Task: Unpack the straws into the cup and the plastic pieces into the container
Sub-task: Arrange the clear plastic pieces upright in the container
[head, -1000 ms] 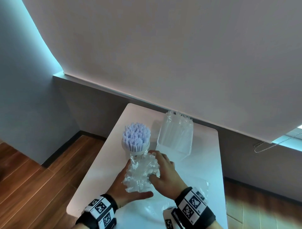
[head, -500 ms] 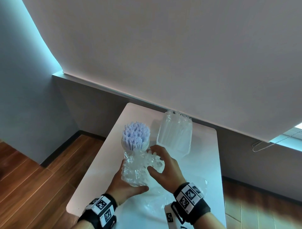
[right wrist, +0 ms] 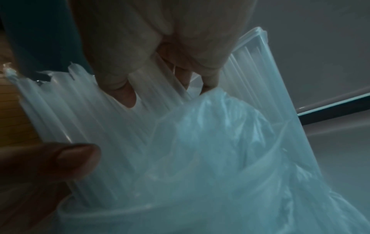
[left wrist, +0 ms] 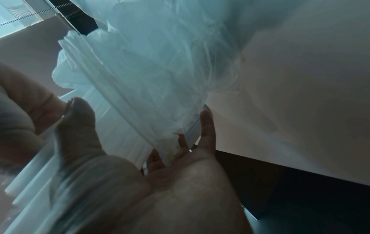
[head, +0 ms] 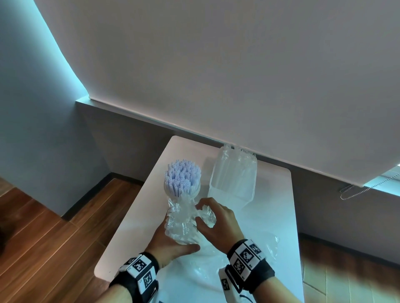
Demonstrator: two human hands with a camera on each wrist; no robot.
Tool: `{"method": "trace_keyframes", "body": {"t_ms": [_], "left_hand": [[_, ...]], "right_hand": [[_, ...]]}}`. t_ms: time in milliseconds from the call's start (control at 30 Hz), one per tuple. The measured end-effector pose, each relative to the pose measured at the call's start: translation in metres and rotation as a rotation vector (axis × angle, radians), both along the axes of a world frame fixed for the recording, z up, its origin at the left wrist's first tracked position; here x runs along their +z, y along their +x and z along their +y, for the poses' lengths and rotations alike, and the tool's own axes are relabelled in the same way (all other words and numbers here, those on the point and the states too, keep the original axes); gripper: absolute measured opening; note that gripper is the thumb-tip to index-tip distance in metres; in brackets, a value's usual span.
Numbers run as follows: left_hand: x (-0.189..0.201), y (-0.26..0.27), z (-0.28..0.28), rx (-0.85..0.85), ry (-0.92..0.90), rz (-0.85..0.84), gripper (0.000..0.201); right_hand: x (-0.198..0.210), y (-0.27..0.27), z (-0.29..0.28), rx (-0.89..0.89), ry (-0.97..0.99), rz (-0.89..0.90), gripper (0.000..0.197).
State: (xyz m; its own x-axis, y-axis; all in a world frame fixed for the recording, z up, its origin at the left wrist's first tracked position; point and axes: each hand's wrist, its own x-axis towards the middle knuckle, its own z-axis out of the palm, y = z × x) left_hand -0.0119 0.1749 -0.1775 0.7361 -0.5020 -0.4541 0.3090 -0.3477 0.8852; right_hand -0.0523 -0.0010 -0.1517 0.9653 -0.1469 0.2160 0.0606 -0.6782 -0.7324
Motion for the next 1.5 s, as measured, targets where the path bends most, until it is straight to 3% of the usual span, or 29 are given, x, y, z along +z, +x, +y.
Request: {"method": "trace_keyframes", "body": {"t_ms": [167,333,433,667,833,1067,1200,1367,1500], "left_hand": [[0.001,0.000,-0.001,0.026,0.019,-0.052,0.070],[0.003,0.000,-0.002,0.000,0.019,-0.066,0.076],[0.002,0.001,-0.003,-0.008,0.050,-0.069,0.087],[0.010,-0.002,-0.003,0.014,0.060,-0.056,0.074],[0.018,-0.002,-0.002,0.024,0.053,-0.077,0.067],[0.030,-0.004,-0.006,-0.009,0.072,-0.020,0.058],[0.043,-0.005,-0.007,-0.030,0.096,-0.032,0.077],[0.048,-0.006,-0.009,-0.017,0.101,0.023,0.079],[0.040,-0.007,-0.008,-0.017,0.091,0.086,0.080]], "right_hand": [[0.001,0.002,0.001,0.095,-0.087,-0.075,0.053],[0.000,0.000,0.000,0.114,-0.218,-0.147,0.033],[-0.001,0.000,-0.001,0.095,-0.197,-0.182,0.028],[-0.003,0.001,0.004,0.094,-0.117,-0.141,0.042],[-0.002,0.000,0.001,0.125,-0.130,-0.148,0.035],[-0.008,0.000,0.001,-0.029,-0.055,-0.079,0.035],[-0.003,0.005,0.000,-0.005,-0.068,-0.172,0.039],[0.000,0.008,-0.009,-0.022,-0.081,-0.225,0.031],[-0.001,0.009,-0.015,-0.072,-0.058,-0.161,0.025]]}}
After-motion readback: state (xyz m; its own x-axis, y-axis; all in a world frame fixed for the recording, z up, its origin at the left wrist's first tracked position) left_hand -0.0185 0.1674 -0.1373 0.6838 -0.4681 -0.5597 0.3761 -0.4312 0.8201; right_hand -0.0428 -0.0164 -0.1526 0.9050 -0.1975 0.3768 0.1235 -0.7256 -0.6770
